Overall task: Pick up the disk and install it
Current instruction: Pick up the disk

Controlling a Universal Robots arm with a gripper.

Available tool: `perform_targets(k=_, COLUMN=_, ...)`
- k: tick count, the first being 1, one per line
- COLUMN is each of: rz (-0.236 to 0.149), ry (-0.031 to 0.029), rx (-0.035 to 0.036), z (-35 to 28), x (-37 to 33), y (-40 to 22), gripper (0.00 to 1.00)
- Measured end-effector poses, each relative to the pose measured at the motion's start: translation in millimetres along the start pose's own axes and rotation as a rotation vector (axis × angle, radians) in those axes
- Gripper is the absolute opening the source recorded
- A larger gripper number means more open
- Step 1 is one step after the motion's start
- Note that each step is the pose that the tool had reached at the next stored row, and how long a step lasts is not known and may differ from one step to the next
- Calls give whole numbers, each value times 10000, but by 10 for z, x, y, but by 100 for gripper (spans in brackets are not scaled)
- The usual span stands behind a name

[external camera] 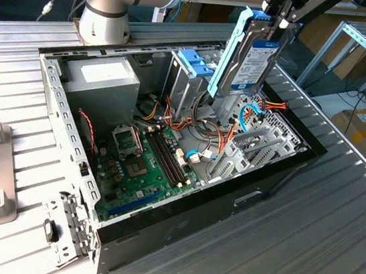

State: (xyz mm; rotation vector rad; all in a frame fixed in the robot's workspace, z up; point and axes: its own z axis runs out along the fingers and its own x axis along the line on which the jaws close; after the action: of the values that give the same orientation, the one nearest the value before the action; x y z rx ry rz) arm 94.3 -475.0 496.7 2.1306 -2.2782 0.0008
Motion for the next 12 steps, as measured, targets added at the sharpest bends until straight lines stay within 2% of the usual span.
perform_targets(k=4, rz=2, ry=49, rx=3, z=1, x=107, y=-7, gripper=35)
perform_targets(k=7, rz=5, ry=112, rx=7, z=4, x=248, y=-17, gripper=35)
perform_targets(k=12, rz=9, ry=171, rx=11, z=5, x=372, y=-25, gripper=35)
